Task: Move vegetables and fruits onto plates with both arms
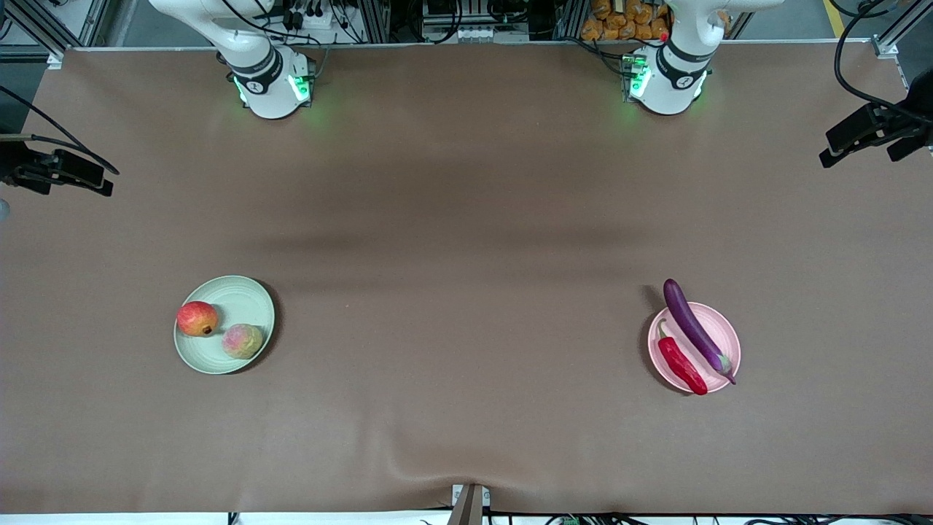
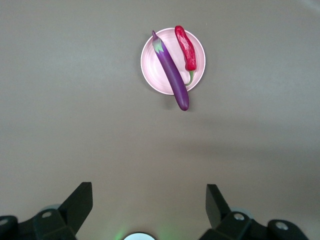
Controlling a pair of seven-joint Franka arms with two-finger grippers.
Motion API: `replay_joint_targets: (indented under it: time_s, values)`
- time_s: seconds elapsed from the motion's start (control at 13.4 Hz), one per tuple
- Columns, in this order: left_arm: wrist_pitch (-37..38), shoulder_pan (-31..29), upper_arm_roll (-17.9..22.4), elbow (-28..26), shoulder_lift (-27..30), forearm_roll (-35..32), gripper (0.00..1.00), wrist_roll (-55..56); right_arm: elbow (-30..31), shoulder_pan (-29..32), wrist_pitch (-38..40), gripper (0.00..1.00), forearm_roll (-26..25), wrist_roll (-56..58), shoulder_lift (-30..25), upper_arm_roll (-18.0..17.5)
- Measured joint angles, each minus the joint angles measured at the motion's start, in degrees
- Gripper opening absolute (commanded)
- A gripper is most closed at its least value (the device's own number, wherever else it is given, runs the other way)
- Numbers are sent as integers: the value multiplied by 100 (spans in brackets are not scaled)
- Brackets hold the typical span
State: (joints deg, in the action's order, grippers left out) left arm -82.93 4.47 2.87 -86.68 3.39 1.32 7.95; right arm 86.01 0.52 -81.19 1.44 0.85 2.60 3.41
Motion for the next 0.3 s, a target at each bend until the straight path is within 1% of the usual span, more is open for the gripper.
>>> replay_joint_targets:
  time_s: [0.3]
  values:
    - [51,-153,-185,0,0,0,100,0,0,0,0,100,0,0,31,1]
